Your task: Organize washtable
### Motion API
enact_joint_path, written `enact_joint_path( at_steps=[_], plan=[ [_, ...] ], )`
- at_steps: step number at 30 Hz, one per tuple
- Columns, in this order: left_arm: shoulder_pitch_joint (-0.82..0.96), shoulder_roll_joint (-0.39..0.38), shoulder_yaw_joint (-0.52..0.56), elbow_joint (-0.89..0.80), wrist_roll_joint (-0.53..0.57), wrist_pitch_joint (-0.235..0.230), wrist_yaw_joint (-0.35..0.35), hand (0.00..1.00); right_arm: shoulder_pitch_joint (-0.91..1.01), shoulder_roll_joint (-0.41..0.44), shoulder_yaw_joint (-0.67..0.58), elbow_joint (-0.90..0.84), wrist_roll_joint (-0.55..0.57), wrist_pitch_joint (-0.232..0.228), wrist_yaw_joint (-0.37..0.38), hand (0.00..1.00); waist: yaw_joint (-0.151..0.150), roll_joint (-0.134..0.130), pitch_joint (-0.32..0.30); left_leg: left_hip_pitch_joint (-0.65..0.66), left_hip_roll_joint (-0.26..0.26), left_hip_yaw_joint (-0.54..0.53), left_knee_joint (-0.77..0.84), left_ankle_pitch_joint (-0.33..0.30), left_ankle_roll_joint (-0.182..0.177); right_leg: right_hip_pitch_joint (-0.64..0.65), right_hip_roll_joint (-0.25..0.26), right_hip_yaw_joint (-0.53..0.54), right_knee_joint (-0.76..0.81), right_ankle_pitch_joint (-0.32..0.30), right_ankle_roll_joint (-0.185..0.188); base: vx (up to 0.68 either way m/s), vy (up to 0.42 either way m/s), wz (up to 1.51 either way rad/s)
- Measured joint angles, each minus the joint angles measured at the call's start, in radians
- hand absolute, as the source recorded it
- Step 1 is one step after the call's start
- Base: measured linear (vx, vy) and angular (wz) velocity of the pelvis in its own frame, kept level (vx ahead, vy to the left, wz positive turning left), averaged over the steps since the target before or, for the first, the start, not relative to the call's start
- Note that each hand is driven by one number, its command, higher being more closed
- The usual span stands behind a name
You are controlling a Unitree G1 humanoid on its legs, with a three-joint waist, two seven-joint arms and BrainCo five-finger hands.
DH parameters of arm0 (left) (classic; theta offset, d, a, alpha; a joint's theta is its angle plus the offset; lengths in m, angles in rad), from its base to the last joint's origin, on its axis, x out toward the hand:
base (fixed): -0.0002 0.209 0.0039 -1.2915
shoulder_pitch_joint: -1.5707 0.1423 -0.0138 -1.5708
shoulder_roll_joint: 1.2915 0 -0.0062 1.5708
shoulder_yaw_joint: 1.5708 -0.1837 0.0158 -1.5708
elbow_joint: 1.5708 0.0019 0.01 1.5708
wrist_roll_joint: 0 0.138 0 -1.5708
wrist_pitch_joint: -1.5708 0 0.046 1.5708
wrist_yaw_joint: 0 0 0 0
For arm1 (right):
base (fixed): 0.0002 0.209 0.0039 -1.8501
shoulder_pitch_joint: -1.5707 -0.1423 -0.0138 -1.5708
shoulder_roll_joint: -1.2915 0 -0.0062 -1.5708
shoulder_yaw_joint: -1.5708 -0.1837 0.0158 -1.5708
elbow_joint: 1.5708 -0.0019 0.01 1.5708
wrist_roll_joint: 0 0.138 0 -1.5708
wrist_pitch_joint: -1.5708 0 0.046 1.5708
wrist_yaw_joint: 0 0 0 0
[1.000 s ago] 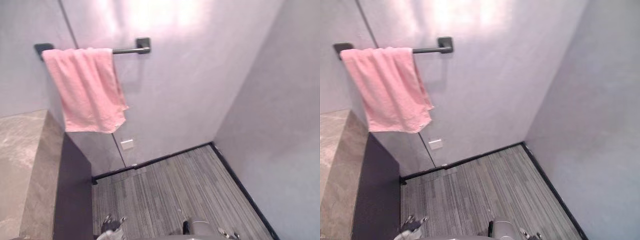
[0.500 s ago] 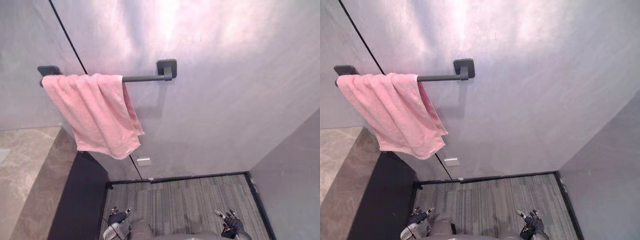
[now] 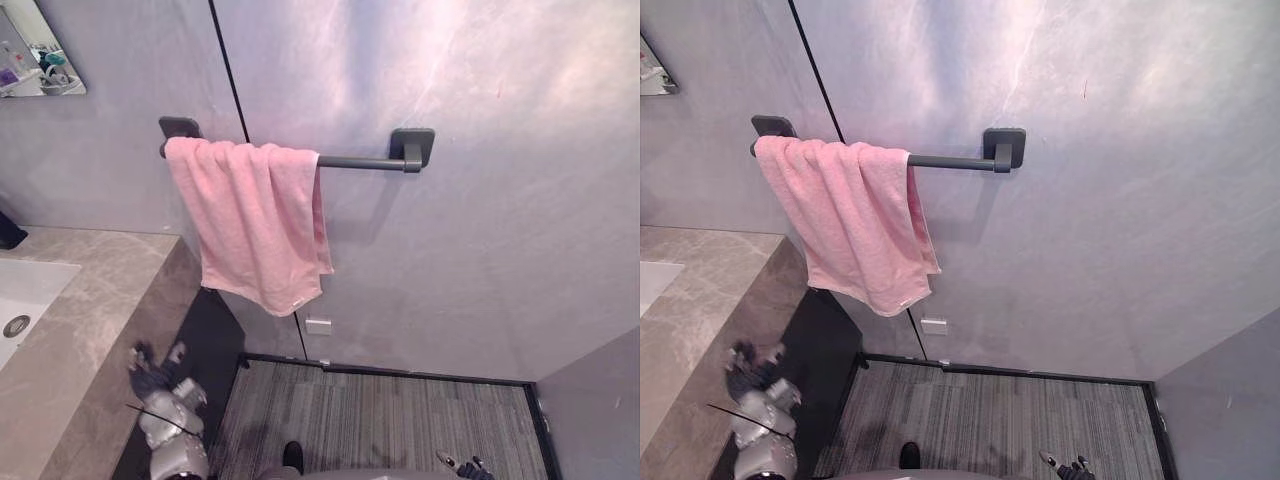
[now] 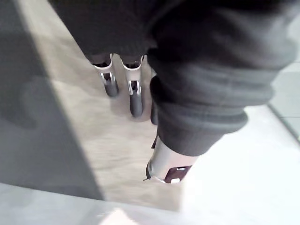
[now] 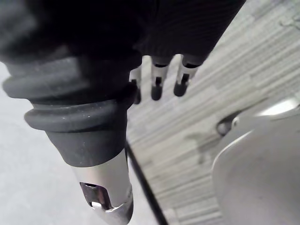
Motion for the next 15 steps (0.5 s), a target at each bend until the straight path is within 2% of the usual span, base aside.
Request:
enact_joint_path(
  at_steps=[4,8,12,15],
  plan=[
    [-0.011,0.045,-0.009,-0.132,0.001,-0.018,0.002,0.00,0.003,0.000,0.016,0.000,-0.021,0.001,0.001,0.00,-0.001,-0.009,-0.005,-0.002,0.000,0.000,0.000,-0.002,0.000,0.009,0.002,0.004,-0.021,0.007,0.001,-0.01,0.006,0.02],
    [-0.025,0.133,-0.067,-0.264,0.004,-0.030,-0.015,0.00,0.000,-0.001,0.015,0.000,-0.041,0.004,0.007,0.00,0.001,-0.015,-0.006,-0.004,-0.005,-0.004,0.000,-0.001,0.000,0.019,0.002,0.008,-0.048,0.020,0.010,0.03,-0.001,0.00],
    [-0.059,0.142,-0.083,-0.274,-0.005,-0.040,-0.048,0.00,-0.013,0.000,0.016,-0.002,-0.055,0.005,0.010,0.00,-0.002,-0.015,-0.006,-0.008,-0.005,-0.009,0.000,-0.001,0.000,0.021,0.004,0.007,-0.054,0.024,0.008,0.04,-0.019,0.02],
    [-0.102,0.159,-0.094,-0.214,-0.130,-0.045,-0.070,0.00,-0.013,-0.002,0.019,-0.001,-0.080,0.009,0.010,0.00,-0.003,-0.016,-0.006,0.002,0.000,-0.001,0.000,-0.001,0.000,0.038,0.010,0.012,-0.066,0.031,-0.001,0.03,-0.018,0.02]
  ],
)
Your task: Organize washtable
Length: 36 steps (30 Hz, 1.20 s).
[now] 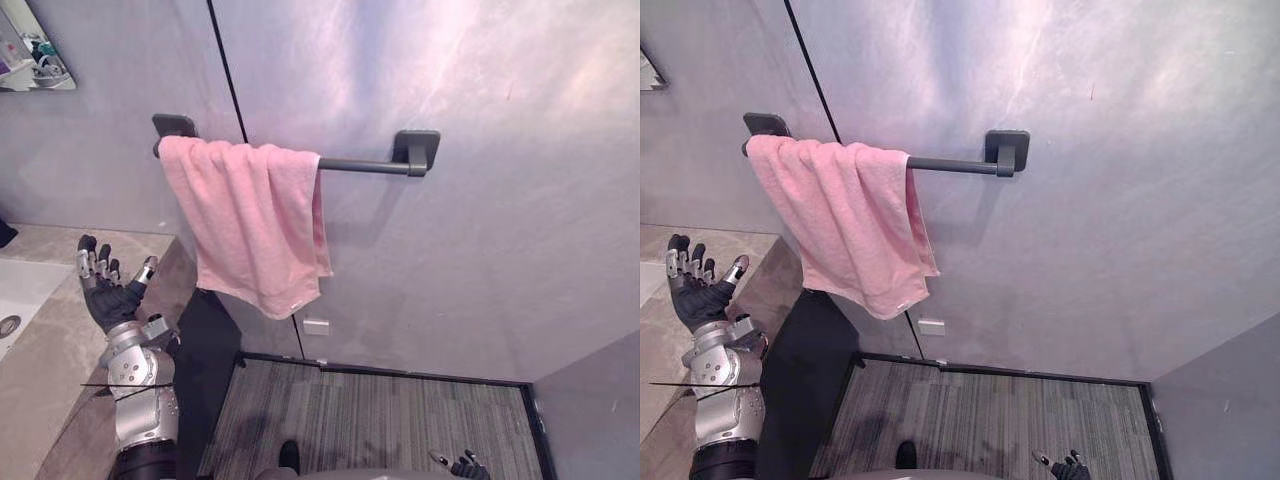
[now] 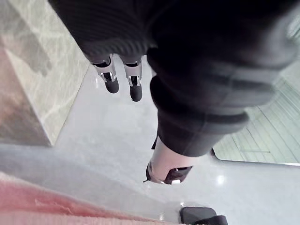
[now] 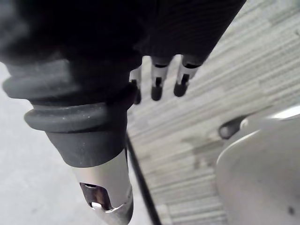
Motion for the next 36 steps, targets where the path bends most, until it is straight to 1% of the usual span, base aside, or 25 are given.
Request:
enact_joint_path(
  at_steps=[1,3,4,6,8,9,11,12,13,14,16,17,18,19,20,21,27,31,34,36],
  plan=[
    [-0.009,0.012,0.000,0.023,-0.020,0.000,0.000,0.00,-0.001,-0.001,0.002,0.000,-0.005,0.002,0.000,0.00,-0.001,0.000,0.000,0.003,0.001,0.001,0.000,0.000,0.000,0.003,0.001,0.002,0.000,0.000,0.000,0.01,-0.029,-0.05],
    [-0.057,0.073,-0.007,0.113,-0.087,0.005,0.000,0.00,-0.001,-0.019,0.040,0.001,-0.028,0.014,0.003,0.00,-0.004,0.000,0.001,0.011,0.006,0.005,0.000,-0.001,-0.001,0.010,0.006,0.005,-0.002,0.001,-0.001,-0.01,-0.033,-0.05],
    [-0.071,0.091,-0.011,0.133,-0.097,0.005,0.000,0.00,0.001,-0.021,0.039,0.001,-0.031,0.016,0.006,0.00,-0.005,0.001,0.002,0.013,0.008,0.006,0.000,-0.003,-0.003,0.010,0.007,0.006,-0.002,0.001,-0.002,-0.03,-0.025,-0.08],
    [-0.113,0.179,-0.025,0.187,-0.134,0.006,-0.012,0.00,0.004,-0.024,0.046,0.002,-0.036,0.021,0.021,0.00,-0.005,0.000,0.005,0.018,0.018,0.018,0.000,-0.009,-0.011,0.004,0.016,0.023,-0.002,0.002,-0.005,-0.04,-0.016,-0.18],
    [-0.151,0.233,-0.027,0.225,-0.155,0.005,-0.025,0.00,0.012,-0.033,0.071,0.001,-0.036,0.022,0.023,0.00,-0.006,-0.001,0.006,0.015,0.022,0.026,0.000,-0.009,-0.011,-0.005,0.019,0.034,0.001,0.002,-0.005,-0.05,-0.006,-0.16],
    [-0.175,0.257,-0.029,0.252,-0.171,0.005,-0.036,0.00,0.016,-0.037,0.077,0.001,-0.036,0.028,0.024,0.00,-0.012,0.003,0.012,0.015,0.022,0.027,0.000,-0.009,-0.011,-0.007,0.019,0.037,0.001,0.002,-0.006,-0.05,-0.002,-0.08],
    [-0.200,0.291,-0.038,0.295,-0.185,0.006,-0.054,0.00,0.022,-0.037,0.077,0.001,-0.036,0.030,0.026,0.00,-0.024,0.001,0.012,0.009,0.023,0.030,0.000,-0.015,-0.013,-0.015,0.020,0.043,0.001,-0.002,-0.012,-0.03,0.005,-0.07],
    [-0.204,0.299,-0.041,0.303,-0.193,0.006,-0.062,0.00,0.023,-0.037,0.077,-0.001,-0.036,0.030,0.027,0.00,-0.027,0.002,0.013,0.004,0.024,0.032,0.000,-0.016,-0.015,-0.023,0.020,0.048,0.002,-0.002,-0.012,-0.02,0.006,-0.17],
    [-0.234,0.313,-0.066,0.338,-0.215,0.010,-0.072,0.00,0.029,-0.037,0.076,-0.009,-0.035,0.030,0.029,0.00,-0.027,-0.002,0.017,-0.004,0.026,0.037,0.000,-0.017,-0.017,-0.037,0.021,0.057,0.005,-0.002,-0.012,-0.01,0.004,-0.14],
    [-0.245,0.315,-0.076,0.351,-0.222,0.014,-0.079,0.00,0.033,-0.036,0.076,-0.011,-0.035,0.030,0.029,0.00,-0.029,0.001,0.019,-0.010,0.025,0.038,0.000,-0.017,-0.017,-0.044,0.021,0.058,0.006,-0.002,-0.012,0.00,0.004,-0.18],
    [-0.277,0.317,-0.097,0.388,-0.257,0.025,-0.094,0.00,0.034,-0.036,0.076,-0.015,-0.034,0.030,0.029,0.00,-0.033,-0.007,0.024,-0.016,0.026,0.052,0.000,-0.014,-0.014,-0.060,0.021,0.074,0.011,0.000,-0.010,0.01,0.003,-0.17],
    [-0.285,0.318,-0.106,0.403,-0.265,0.027,-0.107,0.00,0.034,-0.036,0.076,-0.021,-0.034,0.030,0.029,0.00,-0.038,0.000,0.034,-0.016,0.026,0.059,0.000,-0.015,-0.014,-0.064,0.021,0.081,0.011,0.002,-0.006,0.04,-0.001,-0.17],
    [-0.288,0.318,-0.115,0.408,-0.281,0.038,-0.120,0.00,0.031,-0.036,0.076,-0.024,-0.034,0.030,0.029,0.00,-0.052,-0.007,0.036,-0.016,0.025,0.062,0.000,-0.016,-0.016,-0.066,0.020,0.085,0.012,0.003,-0.005,0.04,-0.005,-0.12],
    [-0.287,0.313,-0.115,0.413,-0.290,0.035,-0.107,0.00,0.032,-0.035,0.076,-0.027,-0.034,0.029,0.029,0.00,-0.053,-0.005,0.038,-0.016,0.025,0.063,0.001,-0.017,-0.016,-0.067,0.020,0.086,0.013,0.003,-0.005,0.05,-0.011,-0.07],
    [-0.290,0.317,-0.118,0.438,-0.309,0.035,-0.115,0.00,0.040,-0.035,0.075,-0.028,-0.034,0.029,0.030,0.00,-0.051,-0.001,0.041,-0.016,0.026,0.066,0.006,-0.017,-0.017,-0.068,0.021,0.088,0.013,0.003,-0.005,0.06,-0.020,-0.03],
    [-0.290,0.326,-0.121,0.456,-0.331,0.046,-0.135,0.00,0.040,-0.039,0.074,-0.028,-0.033,0.029,0.033,0.00,-0.050,0.004,0.045,-0.016,0.028,0.071,0.006,-0.017,-0.017,-0.069,0.022,0.089,0.015,0.003,-0.005,0.06,-0.023,-0.03],
    [-0.290,0.353,-0.152,0.490,-0.391,0.050,-0.179,0.00,0.039,-0.048,0.076,-0.058,-0.027,0.027,0.045,0.00,-0.047,0.021,0.053,-0.013,0.034,0.085,0.007,-0.017,-0.017,-0.076,0.029,0.105,0.019,0.004,-0.007,0.00,-0.012,-0.05],
    [-0.284,0.397,-0.188,0.491,-0.414,0.078,-0.234,0.00,0.040,-0.052,0.090,-0.058,-0.028,0.027,0.066,0.00,-0.047,0.023,0.055,-0.014,0.033,0.088,0.005,-0.018,-0.018,-0.082,0.027,0.114,0.019,0.008,-0.002,-0.05,0.015,-0.05],
    [-0.270,0.426,-0.209,0.491,-0.418,0.085,-0.268,0.00,0.040,-0.058,0.107,-0.059,-0.028,0.027,0.069,0.00,-0.046,0.025,0.056,-0.015,0.033,0.092,0.003,-0.023,-0.023,-0.089,0.027,0.128,0.019,0.011,0.001,-0.05,0.020,-0.11],
    [-0.255,0.456,-0.244,0.491,-0.435,0.089,-0.317,0.00,0.043,-0.058,0.108,-0.059,-0.028,0.027,0.080,0.00,-0.045,0.031,0.059,-0.016,0.032,0.097,0.001,-0.024,-0.023,-0.092,0.026,0.134,0.019,0.015,0.004,-0.05,0.017,-0.06]
  ],
)
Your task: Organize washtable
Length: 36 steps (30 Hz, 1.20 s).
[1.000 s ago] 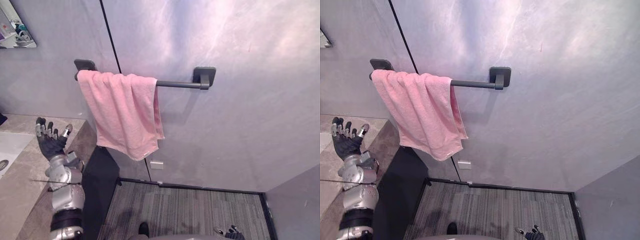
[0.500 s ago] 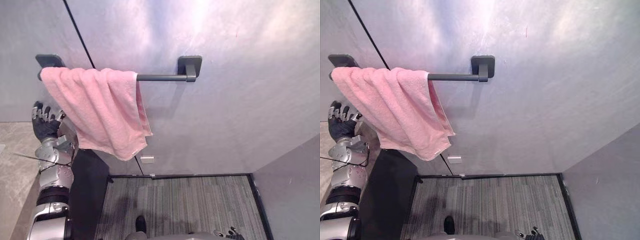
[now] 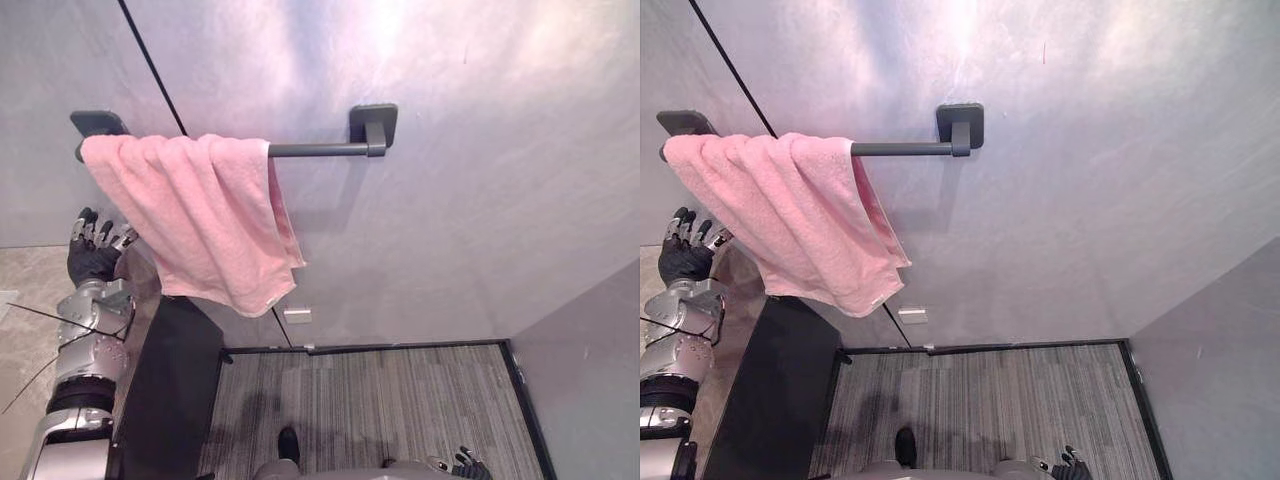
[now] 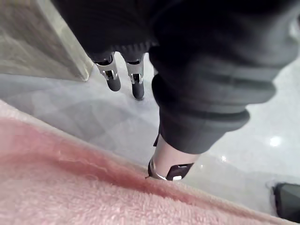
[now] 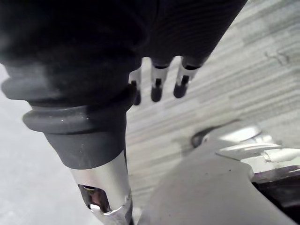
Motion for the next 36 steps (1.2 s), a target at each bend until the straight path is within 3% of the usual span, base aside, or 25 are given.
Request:
enact_joint_path(
  at_steps=[6,11,14,19,24,25,32,36],
  plan=[
    [0.027,0.095,-0.160,-0.005,-0.012,0.048,-0.169,0.00,0.000,-0.012,0.031,-0.004,-0.008,0.000,0.018,0.00,0.000,0.006,0.003,0.000,-0.003,0.001,-0.001,-0.002,0.003,-0.001,-0.002,0.005,-0.001,0.002,-0.002,-0.01,0.003,0.00],
    [0.027,0.117,-0.260,-0.120,-0.011,0.075,-0.306,0.00,-0.001,-0.026,0.052,-0.022,-0.009,-0.011,0.035,0.00,-0.021,0.017,0.003,-0.001,-0.003,0.035,0.000,-0.004,0.007,-0.016,-0.003,0.043,-0.016,0.020,0.003,0.01,0.011,-0.22],
    [0.027,0.118,-0.282,-0.128,-0.011,0.076,-0.321,0.00,-0.002,-0.042,0.075,-0.029,-0.008,-0.020,0.048,0.00,-0.042,0.029,0.007,0.000,-0.007,0.042,0.006,0.000,0.013,-0.016,-0.006,0.054,-0.030,0.032,0.011,0.06,0.002,-0.16],
    [0.025,0.118,-0.295,-0.131,-0.001,0.075,-0.325,0.00,-0.003,-0.051,0.087,-0.027,-0.008,-0.022,0.049,0.00,-0.047,0.033,0.004,0.008,-0.004,0.039,0.006,0.000,0.013,-0.004,-0.004,0.054,-0.038,0.038,0.008,0.07,-0.021,-0.02],
    [-0.007,0.077,-0.295,-0.094,0.041,0.066,-0.257,0.00,-0.004,-0.054,0.088,-0.017,-0.007,-0.033,0.048,0.00,-0.048,0.033,0.004,0.013,-0.001,0.037,0.005,0.000,0.013,-0.001,-0.001,0.053,-0.037,0.042,0.002,-0.02,-0.001,0.00],
    [-0.012,0.068,-0.293,-0.088,0.050,0.064,-0.244,1.00,-0.004,-0.054,0.088,-0.017,-0.007,-0.033,0.047,0.00,-0.048,0.032,0.004,0.013,-0.001,0.036,0.005,0.000,0.013,-0.002,-0.001,0.053,-0.037,0.043,0.003,-0.07,0.008,0.00],
    [-0.029,0.007,-0.219,-0.041,0.110,0.053,-0.134,1.00,-0.003,-0.041,0.085,-0.024,-0.007,-0.033,0.028,0.00,-0.059,0.013,0.005,0.012,-0.001,0.028,-0.001,0.001,0.013,-0.005,-0.002,0.054,-0.039,0.048,0.011,-0.07,0.006,0.00],
    [-0.029,0.005,-0.184,-0.041,0.122,0.044,-0.113,1.00,0.043,-0.039,0.084,-0.196,-0.005,-0.030,0.027,0.00,-0.045,0.011,0.004,0.008,-0.002,0.027,-0.001,0.001,0.013,-0.008,-0.003,0.056,-0.040,0.049,0.011,-0.01,0.001,0.00]
  ],
)
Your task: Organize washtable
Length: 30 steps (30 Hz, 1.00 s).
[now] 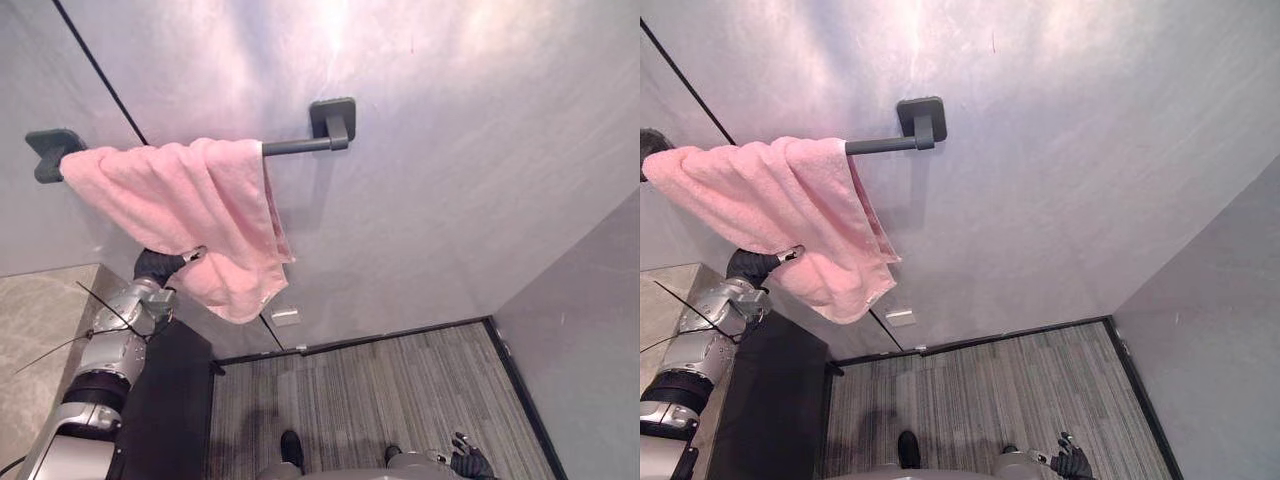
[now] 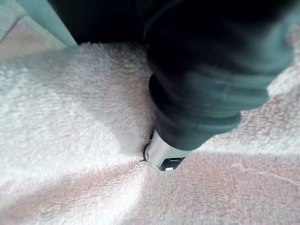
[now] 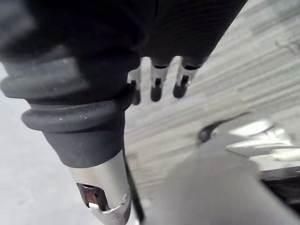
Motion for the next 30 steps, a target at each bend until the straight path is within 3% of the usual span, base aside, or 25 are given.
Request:
enact_joint_path(
  at_steps=[3,7,13,17,23,28,30],
  plan=[
    [0.008,-0.007,0.062,-0.004,0.011,-0.007,0.016,1.00,0.022,-0.021,0.004,-0.252,0.014,-0.005,0.004,0.00,0.008,-0.003,-0.001,-0.009,0.001,0.007,0.000,0.000,0.000,-0.012,0.001,0.009,0.000,0.007,0.005,0.00,-0.003,-0.09],
    [0.031,-0.007,0.088,-0.042,0.016,-0.015,0.021,1.00,-0.027,-0.175,0.103,-0.647,0.128,-0.037,0.069,0.00,0.026,-0.020,-0.010,-0.016,0.005,0.028,0.007,0.004,0.000,-0.036,0.005,0.030,0.005,0.016,0.009,0.02,-0.008,-0.15],
    [0.032,-0.005,0.089,-0.051,0.016,-0.014,0.020,1.00,-0.228,-0.377,0.265,-0.855,0.276,-0.046,0.157,0.00,0.035,-0.045,-0.026,-0.016,0.005,0.042,0.007,0.007,0.001,-0.047,0.005,0.046,0.015,0.021,0.013,0.00,-0.007,-0.08],
    [0.014,-0.005,0.084,-0.052,0.016,-0.010,0.014,1.00,-0.475,-0.514,0.393,-0.859,0.362,-0.043,0.177,0.00,0.035,-0.051,-0.029,-0.028,0.004,0.047,0.004,0.014,0.006,-0.068,0.006,0.054,0.018,0.030,0.016,-0.04,-0.003,-0.06],
    [-0.060,-0.006,0.001,-0.025,0.016,0.001,0.014,1.00,-0.805,-0.552,0.578,-0.712,0.450,-0.023,0.168,0.00,0.042,-0.051,-0.029,-0.053,0.005,0.044,0.000,0.035,0.016,-0.080,0.005,0.053,-0.002,0.060,0.021,-0.04,-0.002,0.01],
    [-0.164,-0.056,-0.042,0.053,0.016,0.002,0.021,1.00,-1.019,-0.454,0.671,-0.496,0.450,-0.002,0.127,0.00,0.066,-0.049,-0.028,-0.080,0.009,0.031,0.000,0.053,0.020,-0.093,0.008,0.043,-0.014,0.081,0.022,-0.05,-0.004,0.06],
    [-0.230,-0.081,-0.073,0.107,0.016,0.003,0.029,1.00,-1.119,-0.326,0.671,-0.344,0.443,0.000,0.081,0.00,0.074,-0.045,-0.025,-0.104,0.016,0.014,0.000,0.065,0.021,-0.104,0.015,0.026,-0.014,0.092,0.020,-0.06,-0.025,0.16]
  ],
)
